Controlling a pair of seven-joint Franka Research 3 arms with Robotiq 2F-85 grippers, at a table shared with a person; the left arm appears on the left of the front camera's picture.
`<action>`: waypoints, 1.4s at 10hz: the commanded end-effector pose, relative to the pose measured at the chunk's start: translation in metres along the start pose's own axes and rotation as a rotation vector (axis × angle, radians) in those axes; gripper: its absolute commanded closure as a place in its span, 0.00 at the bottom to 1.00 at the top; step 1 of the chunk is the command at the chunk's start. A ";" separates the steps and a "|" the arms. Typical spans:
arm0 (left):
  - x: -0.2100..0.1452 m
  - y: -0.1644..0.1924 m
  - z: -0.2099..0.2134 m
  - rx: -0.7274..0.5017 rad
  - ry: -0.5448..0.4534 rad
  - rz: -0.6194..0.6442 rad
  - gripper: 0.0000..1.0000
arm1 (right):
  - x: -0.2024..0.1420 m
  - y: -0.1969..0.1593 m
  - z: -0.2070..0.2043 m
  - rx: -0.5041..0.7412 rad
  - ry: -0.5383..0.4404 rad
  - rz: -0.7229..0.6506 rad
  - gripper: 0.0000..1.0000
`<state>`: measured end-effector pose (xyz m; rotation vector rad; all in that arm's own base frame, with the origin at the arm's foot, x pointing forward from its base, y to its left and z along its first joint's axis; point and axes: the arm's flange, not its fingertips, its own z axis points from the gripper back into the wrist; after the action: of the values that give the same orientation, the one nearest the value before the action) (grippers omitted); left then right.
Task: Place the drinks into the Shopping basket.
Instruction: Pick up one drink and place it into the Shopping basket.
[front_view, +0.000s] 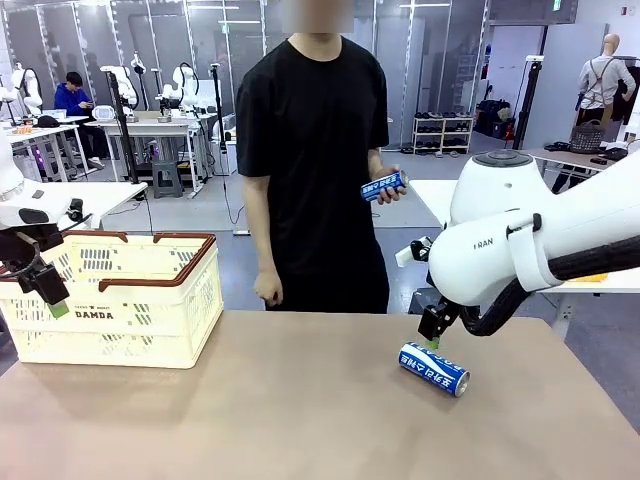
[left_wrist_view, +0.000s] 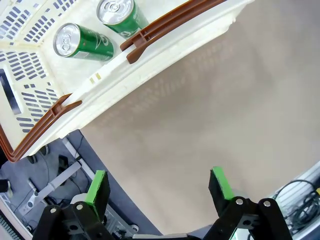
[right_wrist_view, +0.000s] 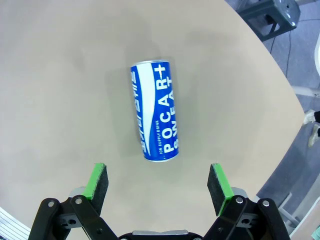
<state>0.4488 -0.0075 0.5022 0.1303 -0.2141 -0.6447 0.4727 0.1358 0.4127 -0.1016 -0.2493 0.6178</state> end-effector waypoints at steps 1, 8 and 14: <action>0.001 -0.001 0.002 0.006 -0.002 0.012 0.00 | 0.009 -0.008 0.001 0.002 0.021 0.037 0.00; 0.001 -0.001 0.002 0.006 -0.002 0.012 0.00 | 0.020 -0.005 -0.023 0.047 0.100 0.165 0.00; 0.001 -0.001 0.002 0.006 -0.002 0.012 0.00 | 0.033 -0.003 -0.087 0.055 0.137 0.187 0.00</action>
<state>0.4488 -0.0075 0.5023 0.1304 -0.2143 -0.6447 0.5111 0.1499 0.3418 -0.1036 -0.0817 0.7805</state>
